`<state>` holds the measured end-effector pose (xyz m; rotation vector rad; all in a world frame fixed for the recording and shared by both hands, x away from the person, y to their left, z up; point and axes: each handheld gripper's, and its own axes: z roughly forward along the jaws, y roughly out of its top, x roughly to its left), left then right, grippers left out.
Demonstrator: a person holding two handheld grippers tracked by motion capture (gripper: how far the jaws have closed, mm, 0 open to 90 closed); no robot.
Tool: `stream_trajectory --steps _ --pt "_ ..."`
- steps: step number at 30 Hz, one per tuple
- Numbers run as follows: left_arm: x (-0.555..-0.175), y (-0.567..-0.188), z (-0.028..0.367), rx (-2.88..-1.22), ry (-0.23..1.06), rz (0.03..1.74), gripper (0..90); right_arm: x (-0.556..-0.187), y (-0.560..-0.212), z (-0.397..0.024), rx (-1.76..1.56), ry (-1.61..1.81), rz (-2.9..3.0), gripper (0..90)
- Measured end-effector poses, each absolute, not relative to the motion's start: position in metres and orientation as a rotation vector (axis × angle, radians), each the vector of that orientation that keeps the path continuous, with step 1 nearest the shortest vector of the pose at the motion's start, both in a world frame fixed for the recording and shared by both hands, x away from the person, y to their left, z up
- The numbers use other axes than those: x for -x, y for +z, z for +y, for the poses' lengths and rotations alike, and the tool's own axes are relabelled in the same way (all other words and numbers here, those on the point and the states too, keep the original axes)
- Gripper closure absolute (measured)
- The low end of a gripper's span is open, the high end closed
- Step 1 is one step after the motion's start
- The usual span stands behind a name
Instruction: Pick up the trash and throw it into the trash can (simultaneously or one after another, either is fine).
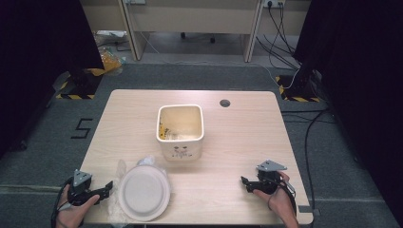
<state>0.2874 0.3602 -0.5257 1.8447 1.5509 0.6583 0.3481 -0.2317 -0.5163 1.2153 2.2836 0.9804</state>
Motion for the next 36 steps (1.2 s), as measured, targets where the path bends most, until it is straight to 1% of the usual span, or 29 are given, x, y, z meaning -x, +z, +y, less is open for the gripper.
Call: stream_trajectory --steps 9,10,16,17,21,23,24,25,27,30,31,35,36 --pt "-0.287 -0.52 0.362 -1.859 0.614 1.556 15.1 -0.349 -0.515 -0.23 -1.234 0.977 2.28 18.2" --pt "-0.285 -0.516 0.361 -1.874 0.624 1.542 15.1 -0.349 -0.513 -0.229 -1.25 1.004 2.295 19.4" --pt "-0.276 -0.496 0.359 -1.848 0.651 1.51 15.1 -0.349 -0.506 -0.22 -1.279 1.137 2.308 19.3" --pt "-0.271 -0.489 0.357 -1.833 0.625 1.496 15.0 -0.349 -0.502 -0.213 -1.281 1.182 2.321 19.4" --pt "-0.263 -0.48 0.349 -1.851 0.612 1.459 15.1 -0.351 -0.496 -0.199 -1.271 1.26 2.356 19.4" --pt "-0.256 -0.476 0.342 -1.878 0.566 1.438 15.1 -0.35 -0.49 -0.184 -1.228 1.293 2.388 19.7" --pt "-0.256 -0.476 0.342 -1.878 0.566 1.438 15.1 -0.35 -0.49 -0.184 -1.228 1.293 2.388 19.7" --pt "-0.252 -0.475 0.337 -1.904 0.557 1.424 15.1 -0.349 -0.484 -0.171 -1.179 1.295 2.422 19.8" --pt "-0.251 -0.476 0.335 -1.909 0.554 1.422 15.2 -0.349 -0.481 -0.166 -1.16 1.31 2.432 19.8" --pt "-0.252 -0.479 0.327 -1.943 0.539 1.403 15.3 -0.35 -0.47 -0.146 -1.119 1.409 2.469 19.8" --pt "-0.252 -0.479 0.327 -1.943 0.539 1.403 15.3 -0.35 -0.47 -0.146 -1.119 1.409 2.469 19.8" --pt "-0.253 -0.483 0.318 -1.975 0.503 1.364 15.5 -0.347 -0.464 -0.116 -1.046 1.478 2.539 19.8" --pt "-0.253 -0.485 0.315 -1.98 0.493 1.355 15.5 -0.347 -0.464 -0.116 -1.046 1.478 2.539 19.8"
